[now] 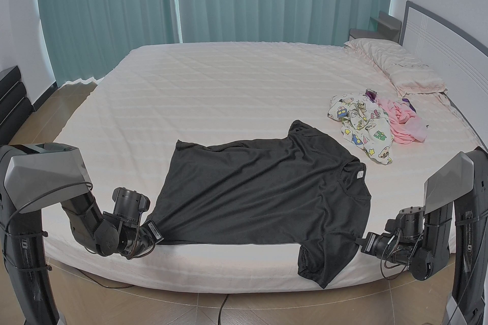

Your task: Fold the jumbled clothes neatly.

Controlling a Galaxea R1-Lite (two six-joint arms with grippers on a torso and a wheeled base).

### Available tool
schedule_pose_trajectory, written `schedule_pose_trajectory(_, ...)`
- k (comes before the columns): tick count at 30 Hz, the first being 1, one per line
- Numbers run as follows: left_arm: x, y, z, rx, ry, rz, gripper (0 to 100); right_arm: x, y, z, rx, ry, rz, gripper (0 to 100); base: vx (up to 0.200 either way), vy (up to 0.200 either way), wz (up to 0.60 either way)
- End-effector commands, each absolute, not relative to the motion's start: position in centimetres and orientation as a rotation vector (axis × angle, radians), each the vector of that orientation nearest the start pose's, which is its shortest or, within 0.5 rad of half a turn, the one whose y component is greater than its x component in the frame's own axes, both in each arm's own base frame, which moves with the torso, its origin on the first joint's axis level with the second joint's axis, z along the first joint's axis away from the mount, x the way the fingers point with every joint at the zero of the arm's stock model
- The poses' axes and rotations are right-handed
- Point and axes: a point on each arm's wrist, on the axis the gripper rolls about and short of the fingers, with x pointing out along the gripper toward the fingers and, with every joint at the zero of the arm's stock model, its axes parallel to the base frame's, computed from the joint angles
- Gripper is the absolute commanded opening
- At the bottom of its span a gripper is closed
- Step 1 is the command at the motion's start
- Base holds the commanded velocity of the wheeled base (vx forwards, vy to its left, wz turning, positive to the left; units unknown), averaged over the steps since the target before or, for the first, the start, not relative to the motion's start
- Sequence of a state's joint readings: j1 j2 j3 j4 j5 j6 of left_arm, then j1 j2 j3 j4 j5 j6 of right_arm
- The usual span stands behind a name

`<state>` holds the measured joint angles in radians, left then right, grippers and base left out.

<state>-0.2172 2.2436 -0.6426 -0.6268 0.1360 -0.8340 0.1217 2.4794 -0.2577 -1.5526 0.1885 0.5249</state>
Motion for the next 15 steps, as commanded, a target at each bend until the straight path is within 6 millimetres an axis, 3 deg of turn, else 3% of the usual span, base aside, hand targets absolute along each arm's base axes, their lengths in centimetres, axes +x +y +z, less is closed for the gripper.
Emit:
schedule_pose_trajectory(1,30.9,-6.4,-2.6,-0.6,0.917,0.328,0,26.4,2.8,-4.4,0.534,0.681,0.102,0,0.0,0.0,0.0)
schedule_pose_trajectory(10,31.1,-5.9,-2.8,-0.606,0.913,0.341,0,25.6,-0.8,-2.3,0.581,0.616,0.028,0,0.0,0.0,0.0)
schedule_pose_trajectory(15,31.0,-6.0,-2.8,-0.605,0.917,0.34,0,25.3,-1.1,-2.6,0.56,0.635,0.044,0,0.0,0.0,0.0)
